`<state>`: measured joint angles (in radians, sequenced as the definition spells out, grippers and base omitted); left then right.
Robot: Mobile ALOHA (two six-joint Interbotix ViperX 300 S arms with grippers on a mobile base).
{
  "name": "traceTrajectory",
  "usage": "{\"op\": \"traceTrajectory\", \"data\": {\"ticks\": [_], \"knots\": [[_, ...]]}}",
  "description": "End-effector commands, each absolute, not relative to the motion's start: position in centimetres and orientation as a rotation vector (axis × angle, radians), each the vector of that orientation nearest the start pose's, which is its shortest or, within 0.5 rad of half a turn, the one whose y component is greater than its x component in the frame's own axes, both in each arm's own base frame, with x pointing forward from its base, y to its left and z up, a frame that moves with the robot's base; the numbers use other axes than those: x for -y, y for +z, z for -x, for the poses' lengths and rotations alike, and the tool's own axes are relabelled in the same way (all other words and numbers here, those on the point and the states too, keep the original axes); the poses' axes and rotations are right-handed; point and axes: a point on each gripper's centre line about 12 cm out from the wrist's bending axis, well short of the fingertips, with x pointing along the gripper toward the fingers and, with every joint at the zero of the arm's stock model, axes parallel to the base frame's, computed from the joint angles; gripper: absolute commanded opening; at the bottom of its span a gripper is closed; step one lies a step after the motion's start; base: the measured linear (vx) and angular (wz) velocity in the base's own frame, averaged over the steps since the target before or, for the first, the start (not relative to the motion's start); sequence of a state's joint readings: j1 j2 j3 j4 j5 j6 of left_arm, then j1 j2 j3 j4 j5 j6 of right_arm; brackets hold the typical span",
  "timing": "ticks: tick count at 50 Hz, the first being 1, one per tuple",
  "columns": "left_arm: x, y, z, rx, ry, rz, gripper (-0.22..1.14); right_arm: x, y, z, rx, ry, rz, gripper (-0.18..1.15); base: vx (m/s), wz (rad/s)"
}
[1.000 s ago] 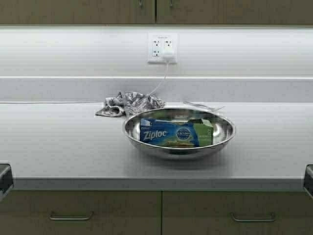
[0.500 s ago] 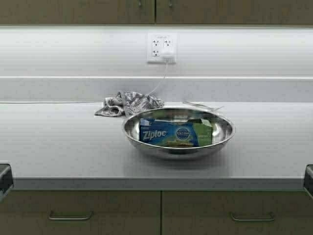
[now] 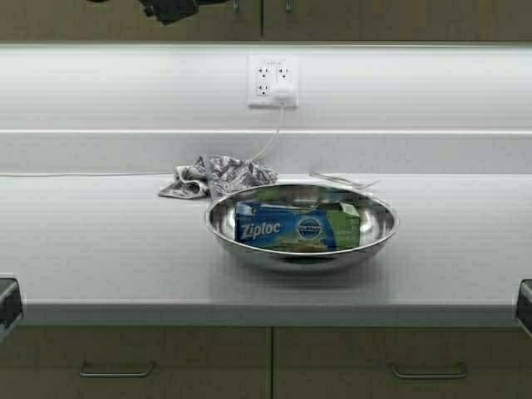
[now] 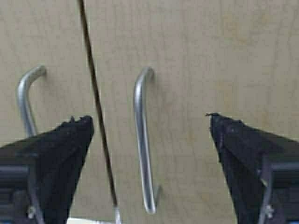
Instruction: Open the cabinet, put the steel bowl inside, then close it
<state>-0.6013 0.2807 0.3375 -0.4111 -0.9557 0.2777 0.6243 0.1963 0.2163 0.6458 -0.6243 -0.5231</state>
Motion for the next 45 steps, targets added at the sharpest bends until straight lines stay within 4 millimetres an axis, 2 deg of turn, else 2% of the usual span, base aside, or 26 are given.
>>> {"op": "traceTrajectory", "data": {"ticks": [1, 16, 21, 24, 28, 34, 37, 40, 45], "knots": [[25.2, 27.4, -43.6, 0.320, -0.247, 0.134, 1.02, -25.6, 31.6, -44.5, 0.137, 0.240, -0.097, 1.04, 0.01, -0.01], [25.1, 26.7, -44.8, 0.315, -0.188, 0.178, 1.01, -26.1, 31.8, -46.0, 0.153, 0.234, -0.101, 1.04, 0.01, -0.01], [25.2, 26.2, -45.1, 0.309, -0.183, 0.178, 0.96, -26.6, 31.7, -46.6, 0.151, 0.240, -0.103, 1.00, 0.00, 0.00], [25.5, 26.2, -45.5, 0.302, -0.180, 0.192, 0.89, -27.0, 31.7, -47.0, 0.147, 0.245, -0.110, 0.91, -0.01, -0.01], [25.7, 26.2, -46.4, 0.297, -0.174, 0.200, 0.73, -27.5, 31.3, -47.8, 0.127, 0.249, -0.129, 0.70, -0.01, -0.03], [25.9, 26.1, -47.6, 0.247, -0.191, 0.203, 0.34, -28.1, 30.0, -49.2, 0.082, 0.257, -0.142, 0.14, -0.03, -0.03], [25.7, 26.1, -47.9, 0.218, -0.199, 0.202, 0.10, -28.2, 29.9, -49.3, 0.065, 0.270, -0.143, -0.05, -0.05, -0.02], [25.5, 26.4, -47.7, 0.200, -0.204, 0.202, -0.08, -28.2, 30.2, -49.2, 0.061, 0.278, -0.143, -0.04, -0.06, -0.03], [24.6, 27.1, -46.4, 0.193, -0.207, 0.203, 0.00, -28.2, 30.7, -47.6, 0.050, 0.296, -0.138, 0.10, -0.07, -0.01]]}}
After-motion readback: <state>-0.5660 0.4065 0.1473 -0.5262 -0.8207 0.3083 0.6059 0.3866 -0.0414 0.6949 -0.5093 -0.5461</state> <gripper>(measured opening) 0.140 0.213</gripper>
